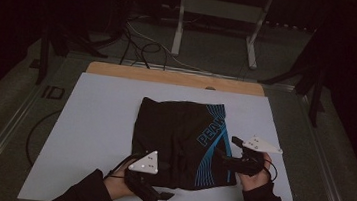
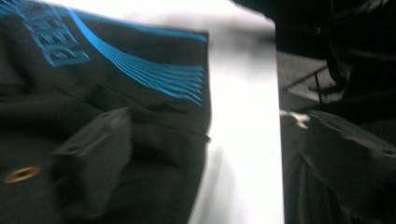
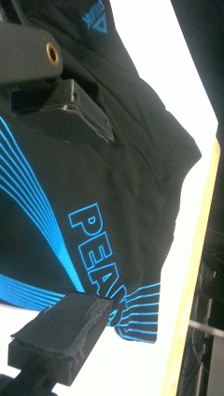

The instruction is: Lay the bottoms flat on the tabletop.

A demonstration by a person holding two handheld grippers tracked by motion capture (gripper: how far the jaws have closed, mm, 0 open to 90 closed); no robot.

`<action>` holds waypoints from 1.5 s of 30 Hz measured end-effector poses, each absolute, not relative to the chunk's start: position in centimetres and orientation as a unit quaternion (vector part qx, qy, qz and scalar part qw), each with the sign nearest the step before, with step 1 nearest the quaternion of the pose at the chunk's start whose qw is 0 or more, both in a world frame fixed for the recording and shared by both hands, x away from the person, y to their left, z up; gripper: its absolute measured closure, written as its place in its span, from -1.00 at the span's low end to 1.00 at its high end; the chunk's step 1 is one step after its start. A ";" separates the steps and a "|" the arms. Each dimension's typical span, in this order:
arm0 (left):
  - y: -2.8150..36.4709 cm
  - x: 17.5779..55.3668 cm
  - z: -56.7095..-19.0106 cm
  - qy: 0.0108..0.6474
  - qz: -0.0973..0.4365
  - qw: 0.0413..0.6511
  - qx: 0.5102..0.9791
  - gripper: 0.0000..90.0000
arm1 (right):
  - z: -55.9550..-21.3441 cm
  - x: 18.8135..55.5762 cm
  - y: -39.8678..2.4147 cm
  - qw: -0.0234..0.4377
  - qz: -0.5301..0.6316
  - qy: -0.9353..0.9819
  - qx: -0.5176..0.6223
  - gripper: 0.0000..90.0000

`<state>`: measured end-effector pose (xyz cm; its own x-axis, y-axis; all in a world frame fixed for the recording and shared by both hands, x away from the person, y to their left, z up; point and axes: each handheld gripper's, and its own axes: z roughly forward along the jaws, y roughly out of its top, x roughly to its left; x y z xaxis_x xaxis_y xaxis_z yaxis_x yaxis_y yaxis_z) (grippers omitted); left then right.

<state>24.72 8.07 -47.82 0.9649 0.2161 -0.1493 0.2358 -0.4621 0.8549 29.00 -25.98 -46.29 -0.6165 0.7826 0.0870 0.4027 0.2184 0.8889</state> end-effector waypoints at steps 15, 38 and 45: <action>14.7 27.3 -46.4 0.182 0.060 0.516 0.835 -1.00 | -46.3 28.5 -25.5 0.162 0.525 0.767 0.332 -0.76; 23.9 25.2 -48.6 0.248 0.072 0.507 0.822 -1.00 | -46.9 27.4 -26.0 0.151 0.528 0.771 0.321 -0.76; 25.2 24.1 -49.4 0.266 0.081 0.503 0.819 -1.00 | -46.8 26.8 -26.6 0.162 0.529 0.769 0.321 -0.76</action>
<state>24.09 25.21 -49.42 0.8453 0.5169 -0.1352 0.3545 -0.3532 0.8658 26.84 -26.58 -46.83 -0.7418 0.6645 0.0905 0.3214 0.2339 0.9176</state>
